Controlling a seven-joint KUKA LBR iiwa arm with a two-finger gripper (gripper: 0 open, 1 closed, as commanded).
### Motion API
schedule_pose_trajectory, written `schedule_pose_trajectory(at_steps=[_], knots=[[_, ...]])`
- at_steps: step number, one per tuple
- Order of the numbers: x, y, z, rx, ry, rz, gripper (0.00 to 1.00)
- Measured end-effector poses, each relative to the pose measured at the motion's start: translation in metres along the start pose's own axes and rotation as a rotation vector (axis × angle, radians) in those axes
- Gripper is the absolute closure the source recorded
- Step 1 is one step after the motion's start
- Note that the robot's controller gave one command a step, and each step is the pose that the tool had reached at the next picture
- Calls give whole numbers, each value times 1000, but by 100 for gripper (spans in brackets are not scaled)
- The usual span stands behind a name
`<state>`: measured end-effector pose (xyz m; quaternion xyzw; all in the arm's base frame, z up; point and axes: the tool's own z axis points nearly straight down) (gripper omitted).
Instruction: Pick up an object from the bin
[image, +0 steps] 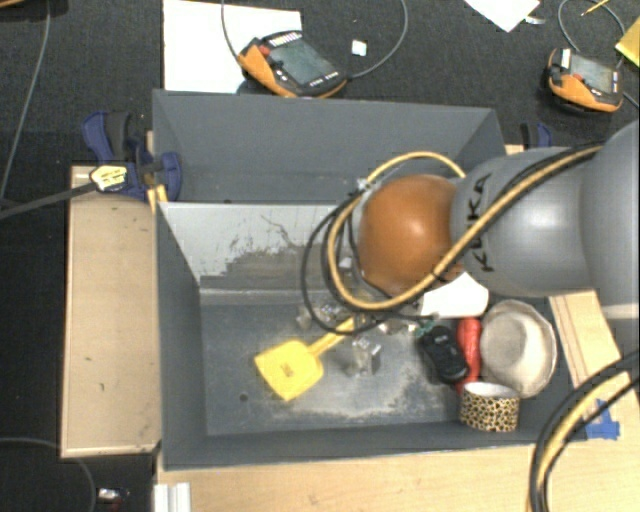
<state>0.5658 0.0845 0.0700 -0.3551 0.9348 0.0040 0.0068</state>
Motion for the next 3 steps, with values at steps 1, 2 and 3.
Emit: schedule_pose_trajectory(at_steps=[1, 2, 3], knots=[[21, -38, -1, 8, 1, 250, 100], [21, -38, -1, 7, 2, 251, 100], [21, -38, -6, 8, -1, 252, 100]])
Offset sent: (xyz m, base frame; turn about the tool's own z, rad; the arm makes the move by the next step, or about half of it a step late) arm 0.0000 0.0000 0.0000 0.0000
